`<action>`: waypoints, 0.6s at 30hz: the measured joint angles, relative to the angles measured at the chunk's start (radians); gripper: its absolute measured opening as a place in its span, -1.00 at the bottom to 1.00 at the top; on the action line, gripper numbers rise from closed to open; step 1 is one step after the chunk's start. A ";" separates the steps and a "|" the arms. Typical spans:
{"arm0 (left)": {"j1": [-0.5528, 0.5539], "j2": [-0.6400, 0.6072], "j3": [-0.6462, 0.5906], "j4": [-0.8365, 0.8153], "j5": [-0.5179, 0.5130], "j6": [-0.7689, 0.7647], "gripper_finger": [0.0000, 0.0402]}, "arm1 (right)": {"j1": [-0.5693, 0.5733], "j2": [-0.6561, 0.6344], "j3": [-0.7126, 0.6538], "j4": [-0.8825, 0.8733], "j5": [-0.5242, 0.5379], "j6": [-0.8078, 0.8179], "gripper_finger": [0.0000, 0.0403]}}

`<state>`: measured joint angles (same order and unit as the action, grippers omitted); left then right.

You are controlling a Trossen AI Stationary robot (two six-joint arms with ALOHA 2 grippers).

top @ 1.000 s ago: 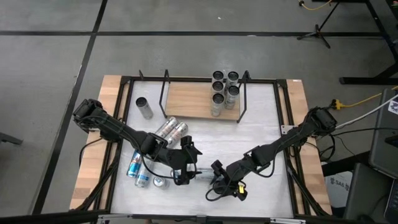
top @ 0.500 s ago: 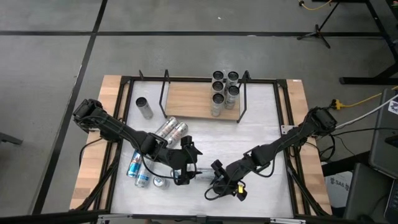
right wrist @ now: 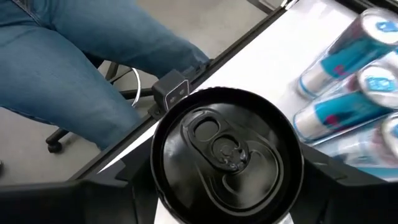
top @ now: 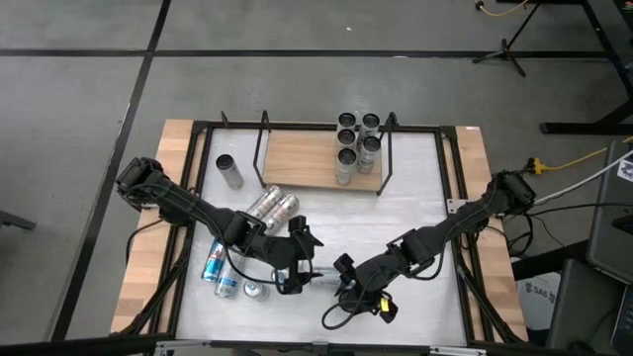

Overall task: Place canned beverage on shelf
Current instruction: Put the white soda can aligned with the other white soda can on the shelf

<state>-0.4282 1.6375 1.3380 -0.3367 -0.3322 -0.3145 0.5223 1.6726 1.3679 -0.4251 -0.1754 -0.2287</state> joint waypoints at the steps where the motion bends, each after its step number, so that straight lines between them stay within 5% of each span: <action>1: 0.000 0.000 0.000 0.000 -0.002 0.000 0.73 | -0.005 0.000 0.022 -0.027 0.000 -0.007 0.22; 18: 0.023 -0.159 0.000 -0.138 -0.177 0.010 0.73 | -0.176 -0.002 0.223 -0.323 0.011 -0.039 0.22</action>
<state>-0.4056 1.4785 1.3380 -0.4746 -0.5096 -0.3042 0.3462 1.6703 1.5908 -0.7479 -0.1646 -0.2672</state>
